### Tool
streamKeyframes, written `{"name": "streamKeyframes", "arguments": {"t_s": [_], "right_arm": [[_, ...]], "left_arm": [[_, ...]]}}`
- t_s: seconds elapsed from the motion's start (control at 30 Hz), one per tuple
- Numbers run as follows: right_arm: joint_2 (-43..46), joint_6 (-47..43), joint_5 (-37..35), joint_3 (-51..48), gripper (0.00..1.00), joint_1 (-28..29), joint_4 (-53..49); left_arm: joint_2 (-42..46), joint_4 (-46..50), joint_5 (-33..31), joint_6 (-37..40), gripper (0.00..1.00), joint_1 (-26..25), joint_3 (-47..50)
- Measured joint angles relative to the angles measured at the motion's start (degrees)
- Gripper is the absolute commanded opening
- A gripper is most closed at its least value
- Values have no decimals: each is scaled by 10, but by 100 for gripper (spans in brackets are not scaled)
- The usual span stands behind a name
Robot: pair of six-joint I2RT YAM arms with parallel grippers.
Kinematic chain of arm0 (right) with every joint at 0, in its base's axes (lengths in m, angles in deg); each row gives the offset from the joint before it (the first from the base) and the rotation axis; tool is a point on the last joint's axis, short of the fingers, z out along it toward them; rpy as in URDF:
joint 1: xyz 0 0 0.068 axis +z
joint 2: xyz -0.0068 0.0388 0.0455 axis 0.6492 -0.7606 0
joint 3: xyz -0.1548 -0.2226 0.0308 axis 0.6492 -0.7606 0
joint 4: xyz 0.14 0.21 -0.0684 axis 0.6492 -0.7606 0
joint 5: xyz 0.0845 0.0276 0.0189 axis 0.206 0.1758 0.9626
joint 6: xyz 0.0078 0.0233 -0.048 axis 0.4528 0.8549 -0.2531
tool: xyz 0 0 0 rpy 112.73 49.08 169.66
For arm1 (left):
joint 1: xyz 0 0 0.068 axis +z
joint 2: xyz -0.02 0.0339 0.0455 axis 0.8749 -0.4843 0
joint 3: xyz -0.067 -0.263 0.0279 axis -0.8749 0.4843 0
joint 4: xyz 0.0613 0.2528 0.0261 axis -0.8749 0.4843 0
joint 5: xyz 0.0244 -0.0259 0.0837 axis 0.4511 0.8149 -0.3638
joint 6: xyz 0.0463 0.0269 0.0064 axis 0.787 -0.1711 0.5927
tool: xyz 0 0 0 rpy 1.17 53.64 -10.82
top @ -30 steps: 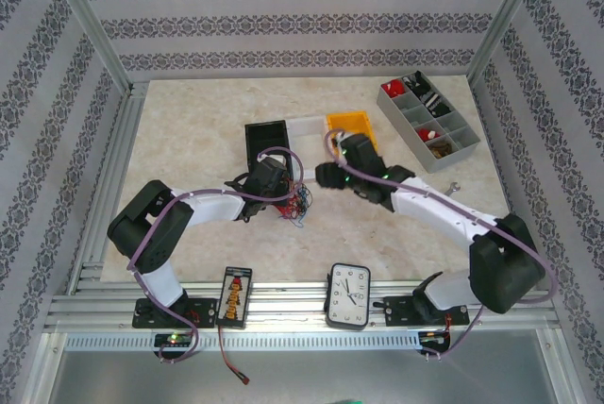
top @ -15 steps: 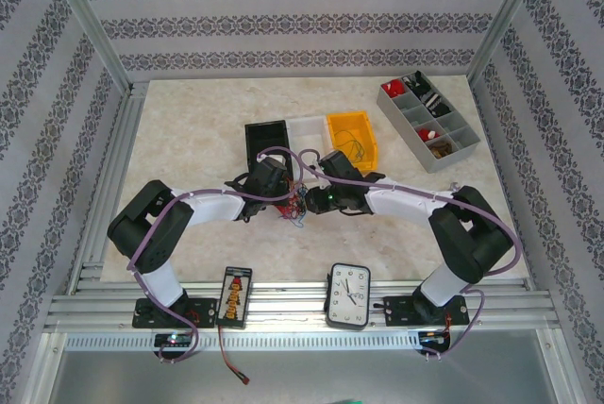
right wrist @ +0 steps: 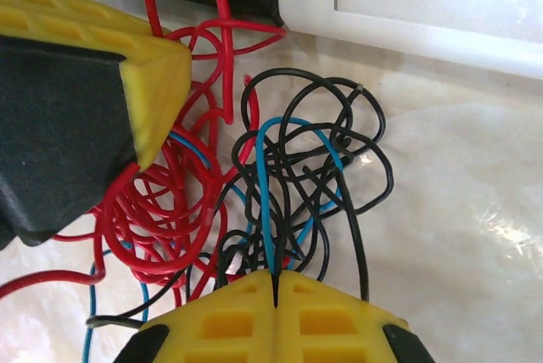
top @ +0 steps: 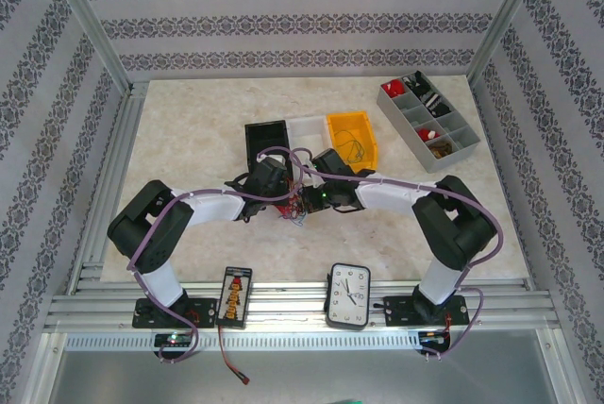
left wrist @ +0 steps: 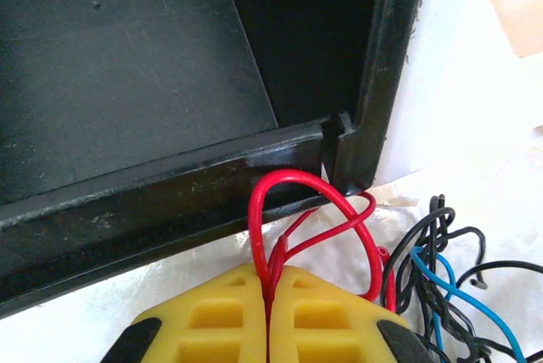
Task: Untangle the cables
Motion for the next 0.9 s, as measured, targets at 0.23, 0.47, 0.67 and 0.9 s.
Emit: {"name": "streamKeyframes", "arguments": {"t_s": [0.23, 0.47, 0.67, 0.9], "right_arm": [[56, 32, -35, -56, 0, -39, 8], [126, 83, -60, -128, 0, -113, 4], [150, 134, -67, -171, 0, -178, -1], [165, 164, -77, -188, 18, -209, -4]], "left_arm": [[14, 30, -63, -37, 0, -4, 5], [24, 68, -128, -73, 0, -3, 10], [24, 98, -167, -96, 0, -4, 8], [21, 129, -190, -105, 0, -3, -1]]}}
